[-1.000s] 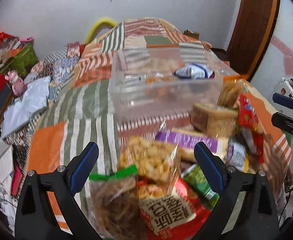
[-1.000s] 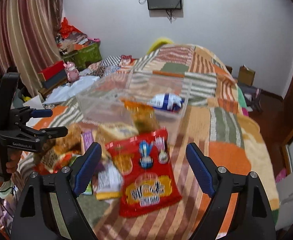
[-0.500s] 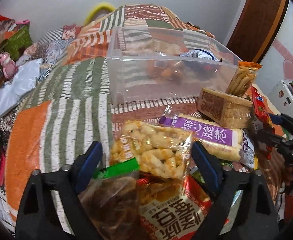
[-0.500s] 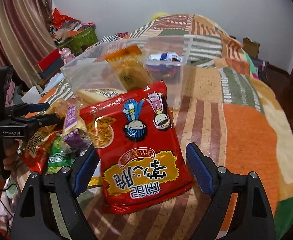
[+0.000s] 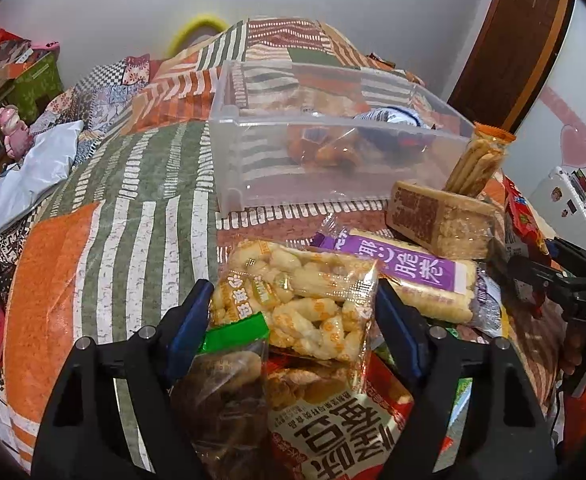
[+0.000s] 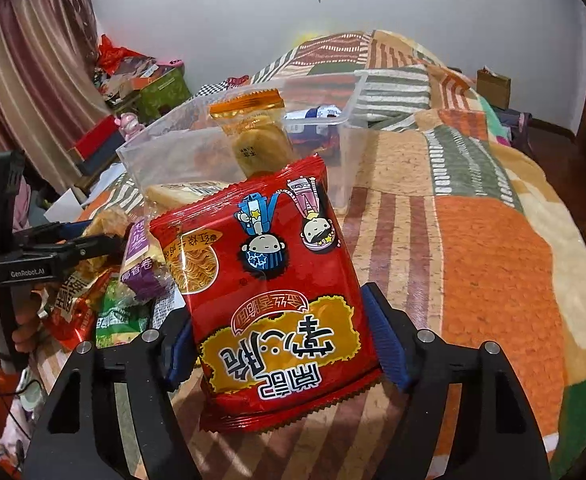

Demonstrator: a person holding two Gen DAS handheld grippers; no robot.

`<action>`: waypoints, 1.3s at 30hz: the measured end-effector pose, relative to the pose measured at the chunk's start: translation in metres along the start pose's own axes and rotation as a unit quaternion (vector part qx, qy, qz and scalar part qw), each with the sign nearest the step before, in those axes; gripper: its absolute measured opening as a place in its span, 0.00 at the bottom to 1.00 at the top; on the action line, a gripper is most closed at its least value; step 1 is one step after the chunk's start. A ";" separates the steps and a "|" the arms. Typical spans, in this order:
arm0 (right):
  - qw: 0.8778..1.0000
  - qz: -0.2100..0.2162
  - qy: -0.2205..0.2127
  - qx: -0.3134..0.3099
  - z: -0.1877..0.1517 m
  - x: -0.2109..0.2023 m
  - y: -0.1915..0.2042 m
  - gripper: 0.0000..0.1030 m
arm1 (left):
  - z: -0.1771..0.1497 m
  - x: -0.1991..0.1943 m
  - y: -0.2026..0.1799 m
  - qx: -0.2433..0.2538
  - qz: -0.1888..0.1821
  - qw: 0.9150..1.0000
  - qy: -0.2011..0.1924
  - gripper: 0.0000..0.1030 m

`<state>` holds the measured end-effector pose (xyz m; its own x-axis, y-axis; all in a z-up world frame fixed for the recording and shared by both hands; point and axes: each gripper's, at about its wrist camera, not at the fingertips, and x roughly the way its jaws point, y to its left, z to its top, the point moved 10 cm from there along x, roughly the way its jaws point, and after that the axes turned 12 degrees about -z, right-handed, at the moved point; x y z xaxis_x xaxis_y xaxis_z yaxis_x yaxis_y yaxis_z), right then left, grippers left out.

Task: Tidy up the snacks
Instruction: 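Grasp the red cartoon bag with the right tool while the left grasps puffs, then lower the red bag into the box with the right tool while the left drops puffs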

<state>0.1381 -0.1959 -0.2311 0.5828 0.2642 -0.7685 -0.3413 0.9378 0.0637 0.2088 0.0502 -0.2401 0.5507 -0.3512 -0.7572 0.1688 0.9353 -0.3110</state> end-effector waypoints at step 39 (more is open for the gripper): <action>0.990 0.010 -0.138 -0.012 0.158 -0.029 0.031 0.69 | 0.122 -0.039 -0.026 0.021 0.013 0.994 -0.105 0.76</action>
<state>0.2270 -0.1391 -0.1059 0.7542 0.3378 -0.5631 -0.3706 0.9269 0.0596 0.2828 0.0446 -0.1318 0.7131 -0.3141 -0.6267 0.1838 0.9465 -0.2652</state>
